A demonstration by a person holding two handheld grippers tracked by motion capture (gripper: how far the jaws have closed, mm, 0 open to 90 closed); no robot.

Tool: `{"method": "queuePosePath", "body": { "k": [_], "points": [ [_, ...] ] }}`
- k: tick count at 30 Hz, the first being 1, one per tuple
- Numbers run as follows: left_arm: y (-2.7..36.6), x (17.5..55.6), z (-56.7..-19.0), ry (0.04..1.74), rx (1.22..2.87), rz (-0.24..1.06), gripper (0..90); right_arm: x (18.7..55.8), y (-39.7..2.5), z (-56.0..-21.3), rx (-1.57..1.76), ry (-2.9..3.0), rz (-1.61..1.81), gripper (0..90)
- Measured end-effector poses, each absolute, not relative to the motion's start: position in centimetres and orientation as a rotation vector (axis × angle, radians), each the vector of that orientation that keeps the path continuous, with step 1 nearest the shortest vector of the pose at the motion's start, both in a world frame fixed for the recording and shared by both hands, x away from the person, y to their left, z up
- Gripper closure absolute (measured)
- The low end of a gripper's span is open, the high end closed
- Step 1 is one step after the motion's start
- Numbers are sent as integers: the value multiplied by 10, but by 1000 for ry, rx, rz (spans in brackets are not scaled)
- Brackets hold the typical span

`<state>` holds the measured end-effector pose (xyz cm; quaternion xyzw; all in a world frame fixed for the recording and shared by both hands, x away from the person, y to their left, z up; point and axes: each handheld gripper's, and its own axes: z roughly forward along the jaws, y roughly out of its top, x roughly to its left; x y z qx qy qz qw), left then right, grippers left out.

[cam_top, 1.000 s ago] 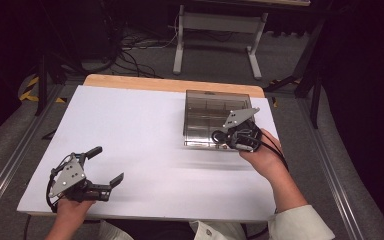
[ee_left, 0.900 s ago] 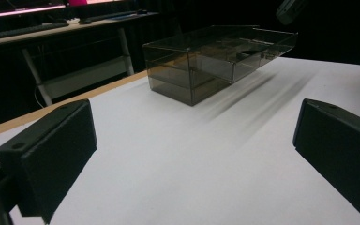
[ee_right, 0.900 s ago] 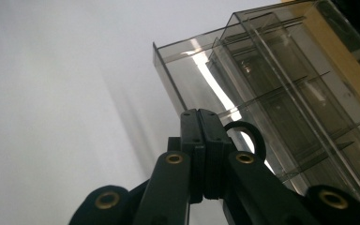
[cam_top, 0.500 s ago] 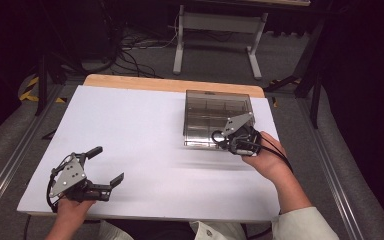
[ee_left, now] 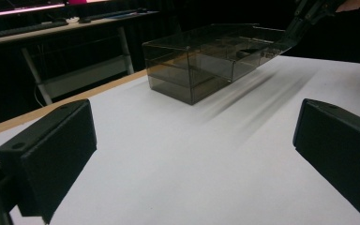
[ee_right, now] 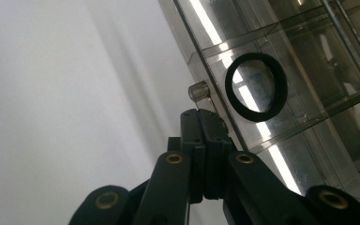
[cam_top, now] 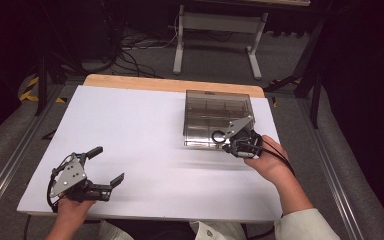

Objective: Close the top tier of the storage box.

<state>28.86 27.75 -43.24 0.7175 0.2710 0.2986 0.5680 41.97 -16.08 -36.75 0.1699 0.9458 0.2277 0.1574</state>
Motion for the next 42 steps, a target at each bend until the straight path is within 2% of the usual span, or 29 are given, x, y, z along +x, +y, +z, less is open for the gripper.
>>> {"method": "queuePosePath", "body": {
  "k": [29,42],
  "points": [
    [278,289,-433,631,1689,701,6,432,-166,-396,544,2796,542,898],
    [278,289,-433,631,1692,702,6,435,-166,-396,550,2782,562,898]
  ]
}}
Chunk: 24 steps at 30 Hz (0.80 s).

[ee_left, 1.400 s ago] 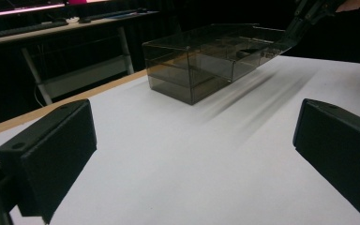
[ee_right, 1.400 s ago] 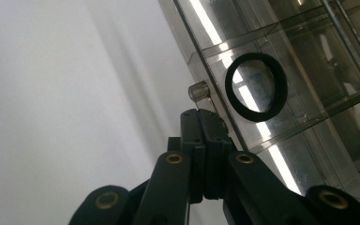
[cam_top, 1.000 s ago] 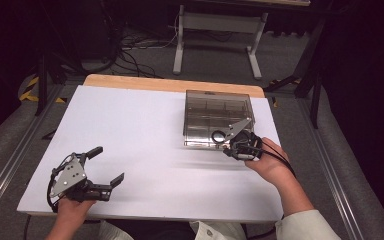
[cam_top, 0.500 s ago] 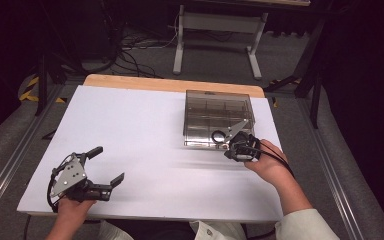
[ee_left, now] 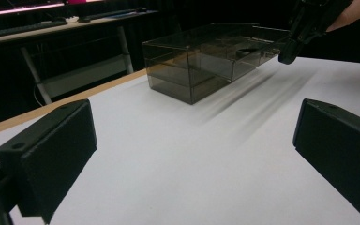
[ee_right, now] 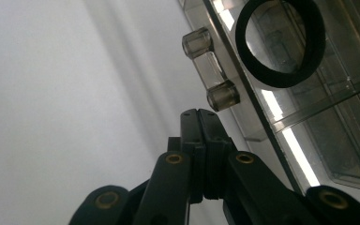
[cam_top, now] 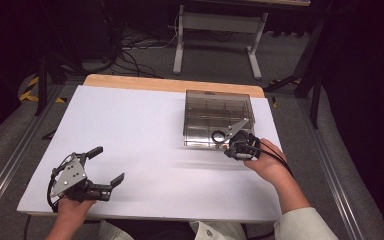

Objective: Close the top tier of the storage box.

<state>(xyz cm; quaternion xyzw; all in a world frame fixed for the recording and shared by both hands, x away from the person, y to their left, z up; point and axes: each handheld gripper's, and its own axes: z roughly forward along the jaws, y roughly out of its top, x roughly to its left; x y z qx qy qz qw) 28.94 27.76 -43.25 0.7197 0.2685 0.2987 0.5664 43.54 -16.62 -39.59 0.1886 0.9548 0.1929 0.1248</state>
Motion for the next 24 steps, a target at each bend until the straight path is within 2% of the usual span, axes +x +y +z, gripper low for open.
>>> {"method": "queuePosePath", "body": {
  "k": [24],
  "points": [
    [278,289,-433,630,1690,702,6,443,-170,-391,575,2738,594,899]
  ]
}}
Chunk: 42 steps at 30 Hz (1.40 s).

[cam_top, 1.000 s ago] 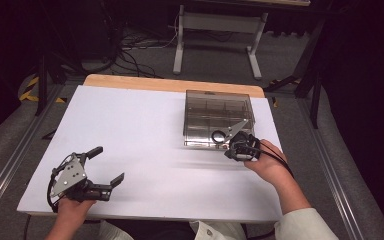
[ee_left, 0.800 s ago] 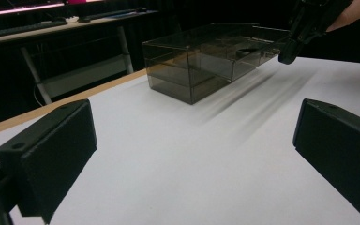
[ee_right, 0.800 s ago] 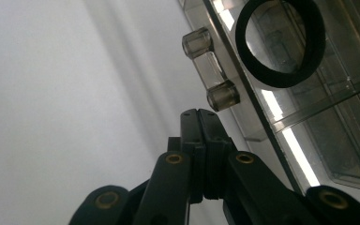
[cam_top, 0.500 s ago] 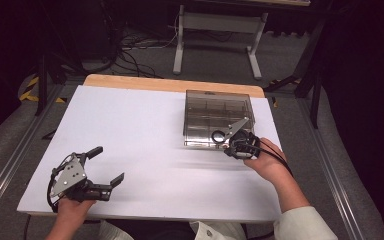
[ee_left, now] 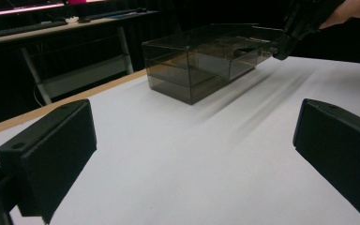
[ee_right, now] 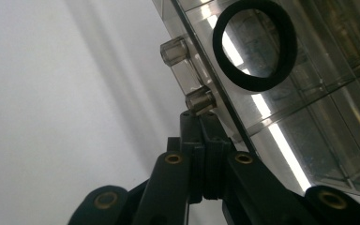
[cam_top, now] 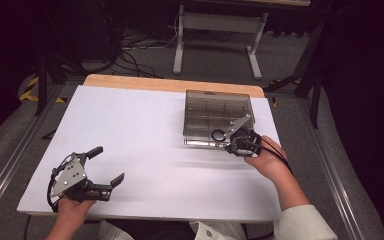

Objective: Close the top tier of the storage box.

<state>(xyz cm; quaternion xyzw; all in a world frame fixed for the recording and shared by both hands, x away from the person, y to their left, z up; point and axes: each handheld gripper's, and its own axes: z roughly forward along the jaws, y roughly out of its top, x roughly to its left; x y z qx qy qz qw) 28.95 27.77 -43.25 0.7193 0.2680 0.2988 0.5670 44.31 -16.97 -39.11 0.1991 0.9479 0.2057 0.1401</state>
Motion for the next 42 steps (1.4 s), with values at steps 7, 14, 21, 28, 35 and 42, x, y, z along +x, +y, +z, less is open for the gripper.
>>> {"method": "queuePosePath", "body": {
  "k": [7,14,21,28,35,42],
  "points": [
    [278,290,-432,629,1691,702,6,448,-173,-387,604,2687,623,899],
    [278,289,-432,630,1691,702,6,455,-175,-385,633,2635,661,899],
    [278,290,-433,629,1692,702,6,461,-174,-386,649,2602,684,899],
    [278,290,-433,632,1692,700,6,466,-175,-388,678,2578,697,899],
    [278,290,-433,632,1694,700,6,472,-176,-389,715,2556,716,899],
    [278,290,-433,633,1693,699,6,478,-177,-391,743,2533,734,899]
  ]
}}
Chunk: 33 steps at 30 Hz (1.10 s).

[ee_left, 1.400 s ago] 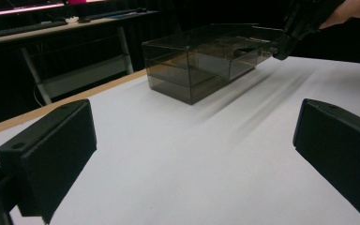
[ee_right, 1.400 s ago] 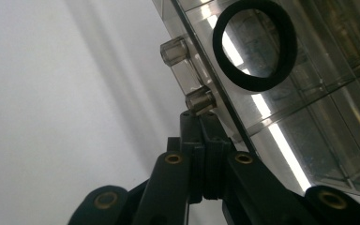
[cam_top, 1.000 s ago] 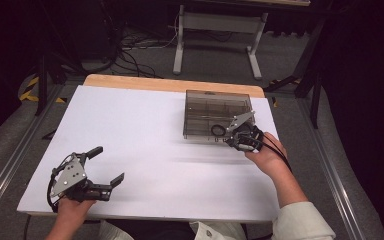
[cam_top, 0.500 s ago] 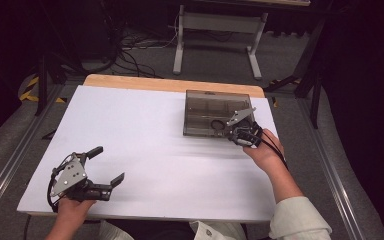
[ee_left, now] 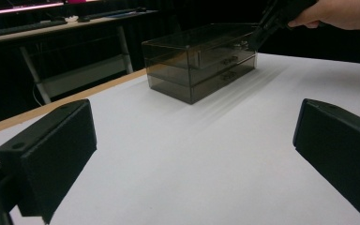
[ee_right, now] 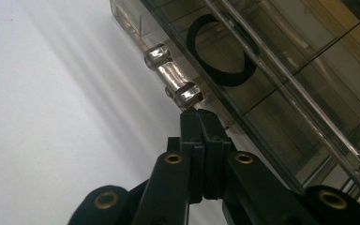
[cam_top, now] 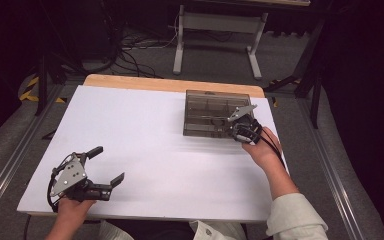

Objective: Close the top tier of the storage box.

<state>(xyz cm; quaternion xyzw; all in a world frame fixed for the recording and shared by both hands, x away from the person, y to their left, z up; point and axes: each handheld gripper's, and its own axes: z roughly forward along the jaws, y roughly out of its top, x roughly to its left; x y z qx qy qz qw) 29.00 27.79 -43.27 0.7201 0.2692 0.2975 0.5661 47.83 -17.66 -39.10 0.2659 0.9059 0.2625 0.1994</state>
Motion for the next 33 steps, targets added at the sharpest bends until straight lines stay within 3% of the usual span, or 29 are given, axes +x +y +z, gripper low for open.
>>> {"method": "queuePosePath", "body": {
  "k": [21,33],
  "points": [
    [278,290,-433,632,1693,699,6,493,-174,-396,843,2432,765,900],
    [279,290,-432,630,1690,699,6,483,-177,-389,840,2425,770,878]
  ]
}}
